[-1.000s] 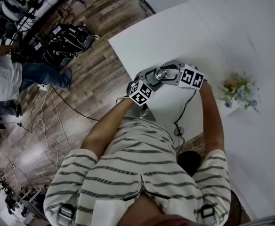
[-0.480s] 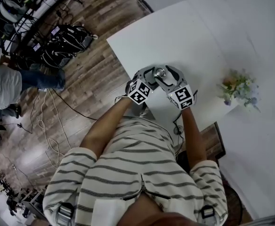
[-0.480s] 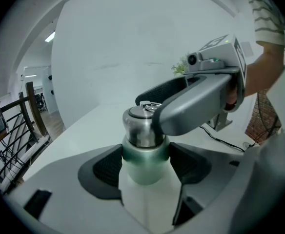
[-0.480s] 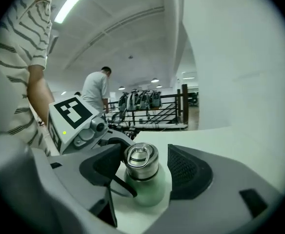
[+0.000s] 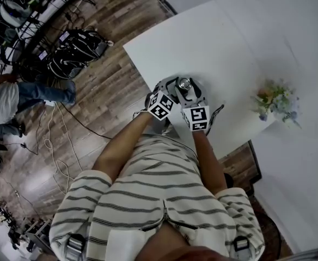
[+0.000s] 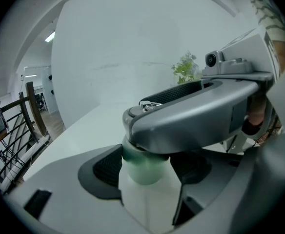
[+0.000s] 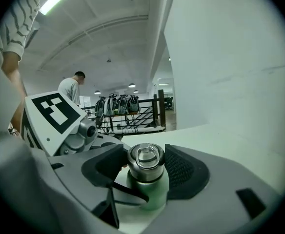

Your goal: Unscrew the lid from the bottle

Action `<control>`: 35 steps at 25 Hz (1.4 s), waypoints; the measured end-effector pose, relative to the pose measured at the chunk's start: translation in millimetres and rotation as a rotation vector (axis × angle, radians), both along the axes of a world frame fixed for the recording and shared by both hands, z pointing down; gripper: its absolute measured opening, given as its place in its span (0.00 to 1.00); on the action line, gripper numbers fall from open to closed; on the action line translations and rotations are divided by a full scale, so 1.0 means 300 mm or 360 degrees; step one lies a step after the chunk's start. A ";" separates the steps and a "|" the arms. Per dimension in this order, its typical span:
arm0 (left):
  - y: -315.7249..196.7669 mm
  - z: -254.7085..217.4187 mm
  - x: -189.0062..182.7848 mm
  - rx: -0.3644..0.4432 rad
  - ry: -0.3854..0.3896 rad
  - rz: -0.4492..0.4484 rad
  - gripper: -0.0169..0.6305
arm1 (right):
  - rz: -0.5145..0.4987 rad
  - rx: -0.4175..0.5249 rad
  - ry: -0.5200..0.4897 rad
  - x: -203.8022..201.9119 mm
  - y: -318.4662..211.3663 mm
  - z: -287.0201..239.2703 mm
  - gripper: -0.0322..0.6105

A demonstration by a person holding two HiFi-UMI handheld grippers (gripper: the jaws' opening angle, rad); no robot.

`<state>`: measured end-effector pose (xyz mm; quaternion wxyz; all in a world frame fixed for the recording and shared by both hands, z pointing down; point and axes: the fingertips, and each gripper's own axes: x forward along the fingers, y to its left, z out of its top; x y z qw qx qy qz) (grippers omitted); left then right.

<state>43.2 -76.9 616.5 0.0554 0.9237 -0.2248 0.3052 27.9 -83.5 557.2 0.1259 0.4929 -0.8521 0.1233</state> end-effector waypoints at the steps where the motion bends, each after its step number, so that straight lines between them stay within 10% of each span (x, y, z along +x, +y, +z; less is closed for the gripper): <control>1: 0.001 0.000 0.000 -0.0001 0.0000 -0.0001 0.50 | 0.0009 0.0001 0.0014 0.002 -0.001 0.002 0.46; 17: -0.002 -0.004 -0.002 -0.0001 0.0009 0.0001 0.50 | -0.0213 0.0011 0.0051 -0.004 0.003 -0.005 0.43; 35: 0.000 0.000 0.003 -0.0002 0.0011 0.0009 0.50 | -0.1287 0.0014 0.0210 -0.023 0.036 0.000 0.43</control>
